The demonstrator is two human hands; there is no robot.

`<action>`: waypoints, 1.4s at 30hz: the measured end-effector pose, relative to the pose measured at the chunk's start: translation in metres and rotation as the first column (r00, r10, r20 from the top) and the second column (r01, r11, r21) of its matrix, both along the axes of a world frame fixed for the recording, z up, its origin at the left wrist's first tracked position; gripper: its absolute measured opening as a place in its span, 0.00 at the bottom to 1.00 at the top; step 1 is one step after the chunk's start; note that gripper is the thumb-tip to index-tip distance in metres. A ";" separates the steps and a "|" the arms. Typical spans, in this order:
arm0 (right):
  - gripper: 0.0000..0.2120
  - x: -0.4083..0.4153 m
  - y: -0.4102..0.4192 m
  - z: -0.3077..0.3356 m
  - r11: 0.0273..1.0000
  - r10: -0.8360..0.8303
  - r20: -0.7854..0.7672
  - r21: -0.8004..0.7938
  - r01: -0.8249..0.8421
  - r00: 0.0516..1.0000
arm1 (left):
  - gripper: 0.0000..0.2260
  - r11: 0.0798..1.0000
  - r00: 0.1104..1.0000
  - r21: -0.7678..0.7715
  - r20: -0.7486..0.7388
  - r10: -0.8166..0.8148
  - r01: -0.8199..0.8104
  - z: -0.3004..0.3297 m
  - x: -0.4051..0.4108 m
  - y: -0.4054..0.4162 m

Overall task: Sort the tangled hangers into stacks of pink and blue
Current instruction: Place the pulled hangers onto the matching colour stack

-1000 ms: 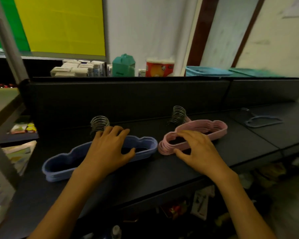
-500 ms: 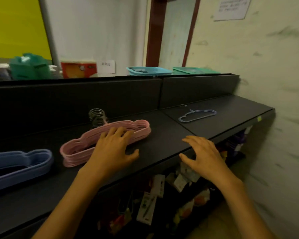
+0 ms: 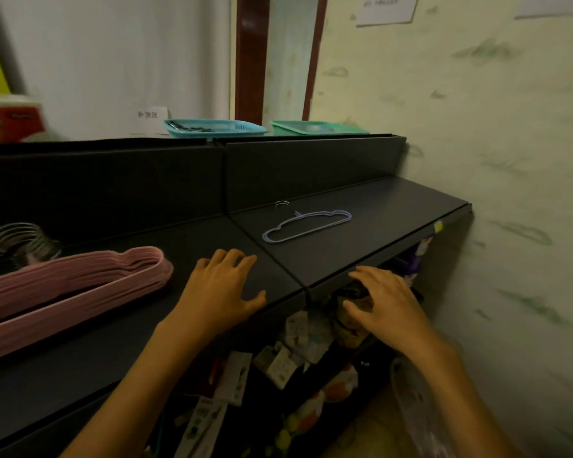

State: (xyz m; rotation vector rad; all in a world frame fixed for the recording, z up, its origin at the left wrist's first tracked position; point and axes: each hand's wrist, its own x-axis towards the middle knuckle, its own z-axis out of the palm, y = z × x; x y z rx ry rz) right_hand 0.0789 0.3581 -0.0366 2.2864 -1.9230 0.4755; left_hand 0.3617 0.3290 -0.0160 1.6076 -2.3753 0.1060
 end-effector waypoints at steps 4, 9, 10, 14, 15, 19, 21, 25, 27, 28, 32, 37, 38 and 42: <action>0.29 -0.038 -0.045 -0.007 1.000 -0.016 -0.010 -0.003 0.016 1.000 | 0.32 1.000 1.000 0.026 -0.005 0.002 -0.001 -0.006 -0.041 -0.047; 0.29 -0.080 -0.119 -0.003 0.999 0.024 -0.040 0.036 -0.022 0.999 | 0.33 0.997 0.998 0.054 -0.017 0.062 -0.061 -0.008 -0.083 -0.109; 0.29 -0.086 -0.135 0.000 0.998 0.042 -0.043 0.037 -0.040 0.998 | 0.33 0.995 0.997 0.065 -0.013 0.079 -0.078 -0.007 -0.088 -0.121; 0.30 -0.095 -0.198 0.005 0.992 0.125 -0.043 0.031 -0.124 0.991 | 0.33 0.986 0.988 0.073 -0.006 0.151 -0.150 -0.002 -0.094 -0.158; 0.30 -0.093 -0.211 0.005 0.988 0.150 -0.043 0.036 -0.149 0.988 | 0.33 0.982 0.985 0.078 0.003 0.173 -0.172 0.000 -0.094 -0.165; 0.31 -0.080 -0.258 0.005 0.965 0.255 -0.024 0.068 -0.253 0.967 | 0.34 0.956 0.961 0.095 0.024 0.275 -0.276 0.008 -0.090 -0.184; 0.33 -0.072 -0.278 0.005 0.946 0.312 -0.002 0.089 -0.311 0.950 | 0.34 0.943 0.947 0.086 0.024 0.322 -0.322 0.008 -0.085 -0.189; 0.36 -0.054 -0.311 0.003 0.881 0.435 0.022 0.196 -0.431 0.900 | 0.34 0.904 0.909 0.099 0.029 0.416 -0.416 0.004 -0.076 -0.194; 0.37 -0.050 -0.324 0.003 0.828 0.489 0.043 0.290 -0.479 0.871 | 0.34 0.881 0.888 0.114 0.036 0.459 -0.460 0.003 -0.077 -0.197; 0.37 -0.049 -0.330 0.004 0.804 0.511 0.047 0.325 -0.497 0.858 | 0.34 0.870 0.877 0.116 0.042 0.479 -0.480 0.002 -0.078 -0.199; 0.39 -0.048 -0.353 0.004 0.732 0.591 0.063 0.376 -0.568 0.804 | 0.34 0.828 0.836 0.120 0.038 0.547 -0.547 -0.003 -0.091 -0.205; 0.41 -0.047 -0.375 0.004 0.638 0.671 0.106 0.422 -0.644 0.734 | 0.33 0.793 0.800 0.129 0.003 0.600 -0.596 -0.004 -0.116 -0.206; 0.41 -0.049 -0.378 0.005 0.626 0.681 0.118 0.419 -0.658 0.723 | 0.33 0.789 0.795 0.124 -0.008 0.607 -0.601 -0.005 -0.121 -0.206; 0.41 -0.069 -0.392 0.012 0.624 0.711 0.127 0.339 -0.704 0.691 | 0.33 0.773 0.774 0.101 -0.040 0.632 -0.626 -0.003 -0.138 -0.210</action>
